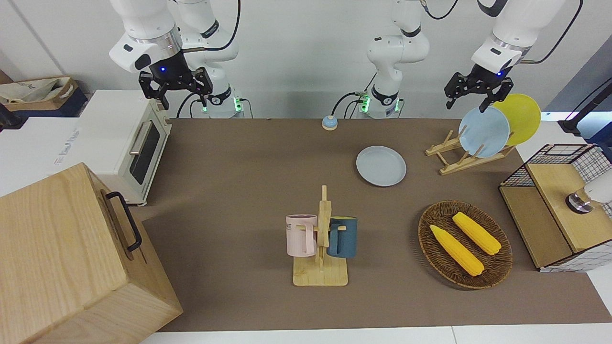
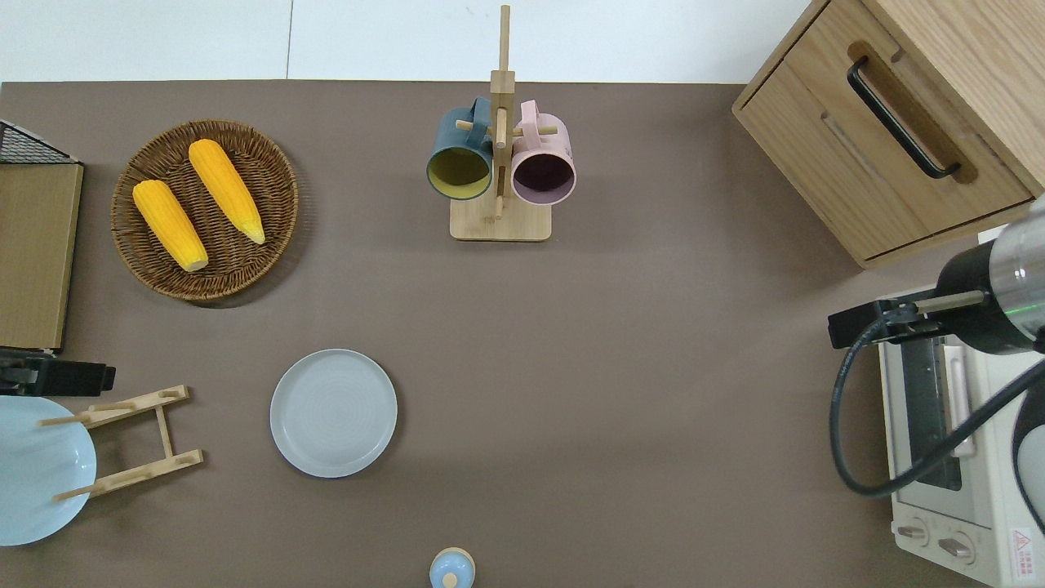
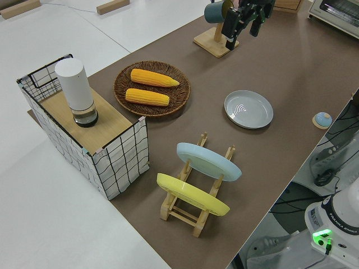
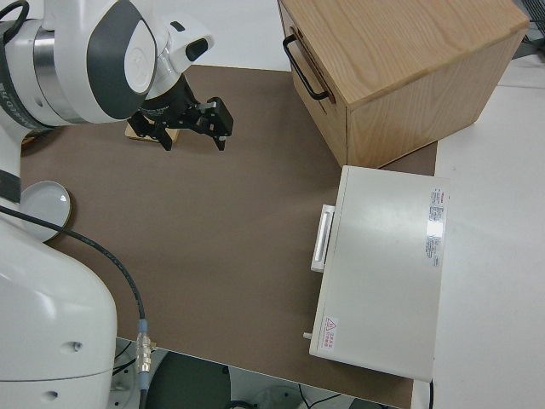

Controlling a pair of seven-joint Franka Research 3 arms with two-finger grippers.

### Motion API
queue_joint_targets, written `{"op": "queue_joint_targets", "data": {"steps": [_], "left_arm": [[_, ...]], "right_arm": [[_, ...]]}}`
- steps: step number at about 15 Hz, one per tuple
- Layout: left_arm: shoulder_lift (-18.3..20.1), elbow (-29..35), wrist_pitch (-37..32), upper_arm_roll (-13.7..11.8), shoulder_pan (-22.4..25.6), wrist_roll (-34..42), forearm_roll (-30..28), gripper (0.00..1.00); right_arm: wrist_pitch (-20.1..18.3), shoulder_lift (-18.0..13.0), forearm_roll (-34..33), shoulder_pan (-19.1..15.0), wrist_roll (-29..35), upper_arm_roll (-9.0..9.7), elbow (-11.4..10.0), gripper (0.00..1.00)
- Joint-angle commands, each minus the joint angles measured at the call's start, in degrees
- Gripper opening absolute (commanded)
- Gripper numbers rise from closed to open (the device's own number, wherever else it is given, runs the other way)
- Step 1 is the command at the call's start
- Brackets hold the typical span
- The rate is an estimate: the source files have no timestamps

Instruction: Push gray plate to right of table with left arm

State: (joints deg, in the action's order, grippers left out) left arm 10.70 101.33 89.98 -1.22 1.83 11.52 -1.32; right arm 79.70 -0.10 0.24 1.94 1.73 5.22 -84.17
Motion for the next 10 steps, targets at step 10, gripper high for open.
{"op": "queue_joint_targets", "data": {"steps": [10], "left_arm": [[0.1, 0.4, -1.5, 0.3, -0.6, -5.0, -0.4, 0.99]], "right_arm": [[-0.7, -0.4, 0.5, -0.6, -0.1, 0.32, 0.0, 0.983]]}}
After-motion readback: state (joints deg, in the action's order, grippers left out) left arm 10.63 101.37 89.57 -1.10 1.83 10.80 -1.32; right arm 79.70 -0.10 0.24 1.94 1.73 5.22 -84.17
